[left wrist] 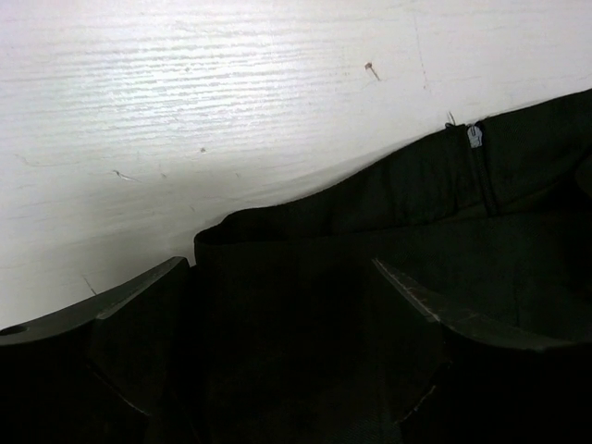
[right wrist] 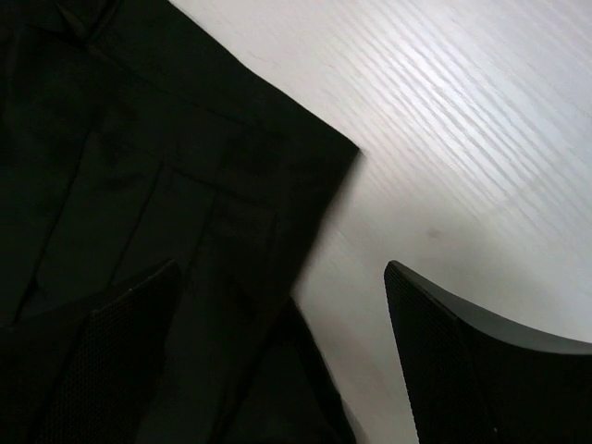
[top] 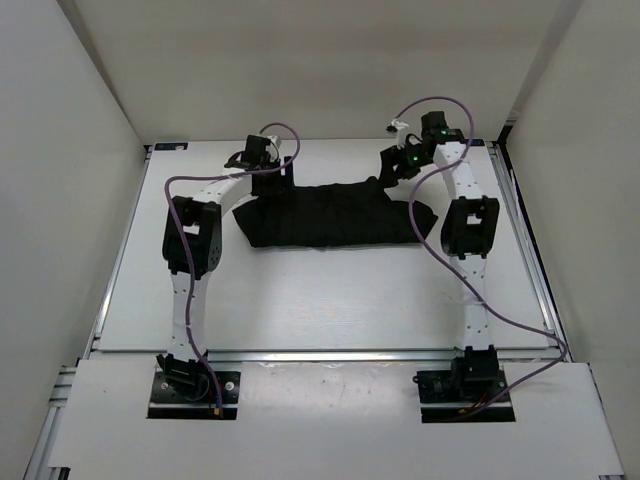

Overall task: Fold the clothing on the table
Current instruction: Fold the skirt

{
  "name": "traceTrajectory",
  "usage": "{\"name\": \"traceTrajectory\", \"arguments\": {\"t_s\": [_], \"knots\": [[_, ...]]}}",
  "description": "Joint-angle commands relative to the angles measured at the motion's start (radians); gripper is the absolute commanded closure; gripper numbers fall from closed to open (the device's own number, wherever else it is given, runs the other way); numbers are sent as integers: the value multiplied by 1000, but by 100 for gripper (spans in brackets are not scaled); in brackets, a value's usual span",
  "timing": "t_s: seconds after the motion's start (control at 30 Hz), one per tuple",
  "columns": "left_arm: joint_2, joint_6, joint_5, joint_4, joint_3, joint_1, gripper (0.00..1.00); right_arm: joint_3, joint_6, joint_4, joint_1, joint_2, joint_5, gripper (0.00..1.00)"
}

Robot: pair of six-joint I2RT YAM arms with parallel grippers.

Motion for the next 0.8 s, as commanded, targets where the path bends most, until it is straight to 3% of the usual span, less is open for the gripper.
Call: {"name": "traceTrajectory", "arguments": {"t_s": [0.0,0.13,0.2,0.4,0.53,0.6,0.77], "knots": [[-21,15,19,-5,26,-8,14,16,6,21,57,17,30,5],[-18,18,22,1,25,-3,26,26,52,35,57,49,12,7],[-21,15,30,3,22,0,38,30,73,38,56,56,4,11],[-26,10,44,24,6,-2,65,23,124,50,40,73,-22,28],[-21,9,50,18,8,-9,72,33,141,59,36,72,-25,53],[-23,7,48,20,9,-8,80,39,147,61,36,72,-22,67],[-23,6,65,24,8,-5,90,42,147,42,34,72,3,91]]}}
